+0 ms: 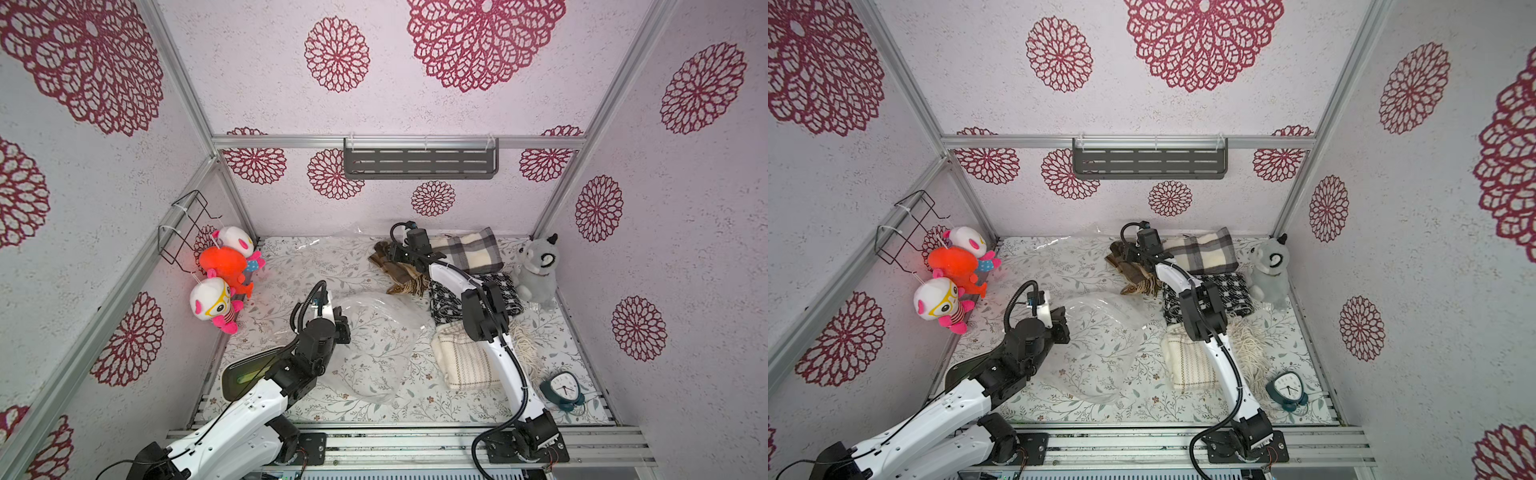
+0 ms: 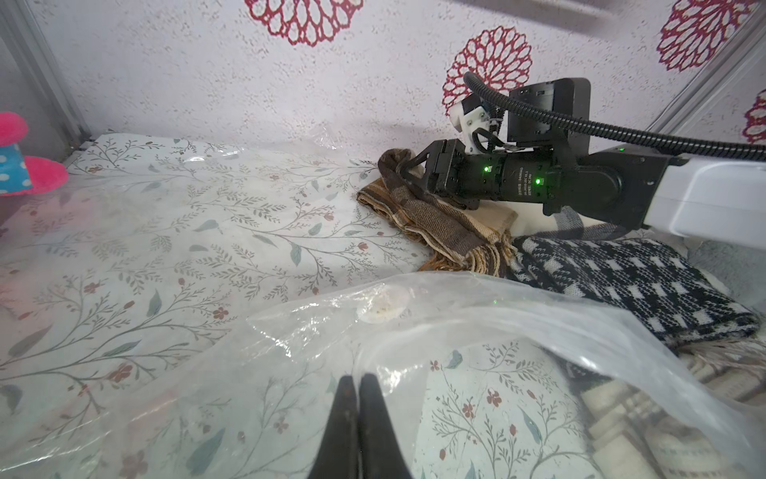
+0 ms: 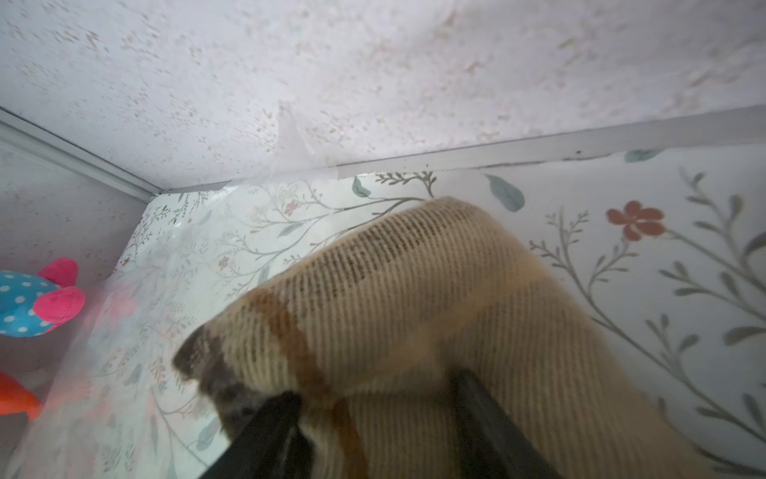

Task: Take the scarf out of the vacuum bag
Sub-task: Adjust the scarf at the center of the board.

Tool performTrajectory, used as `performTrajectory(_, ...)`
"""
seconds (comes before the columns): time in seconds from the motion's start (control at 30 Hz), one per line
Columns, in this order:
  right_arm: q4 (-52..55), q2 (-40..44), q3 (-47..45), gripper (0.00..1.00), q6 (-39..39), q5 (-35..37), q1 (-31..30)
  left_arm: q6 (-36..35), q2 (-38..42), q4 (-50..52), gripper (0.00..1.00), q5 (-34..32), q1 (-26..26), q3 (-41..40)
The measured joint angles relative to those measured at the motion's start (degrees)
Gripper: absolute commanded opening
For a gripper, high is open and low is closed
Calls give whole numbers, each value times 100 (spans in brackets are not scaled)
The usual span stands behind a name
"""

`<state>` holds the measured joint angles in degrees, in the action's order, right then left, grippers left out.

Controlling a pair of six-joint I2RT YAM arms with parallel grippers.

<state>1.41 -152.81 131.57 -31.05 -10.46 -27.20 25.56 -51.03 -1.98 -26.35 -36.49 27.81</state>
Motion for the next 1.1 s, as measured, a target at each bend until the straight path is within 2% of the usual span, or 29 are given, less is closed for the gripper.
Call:
performTrajectory(0.2, -424, 81, -448, 49, -136, -404, -2, -2, -2, -31, 0, 37, 0, -2)
performTrajectory(0.43, -155, 149, -566, 39, 658, -892, -153, 4, -4, -31, 0, 149, 0, -4)
performTrajectory(0.7, 306, 1364, -2262, 33, 1792, -1602, -341, 46, 35, -26, 0, 232, 0, -33)
performTrajectory(0.87, 892, 1639, -2463, 36, 2463, -1836, -404, 63, 35, -28, 0, 267, 0, -35)
performTrajectory(0.93, 1108, 1668, -2404, 41, 2710, -1847, -442, 66, 35, -28, 0, 278, 0, -35)
performTrajectory(1.1, 1174, 1989, -2555, 49, 2962, -1495, -527, 68, 50, -28, 0, 293, 0, -35)
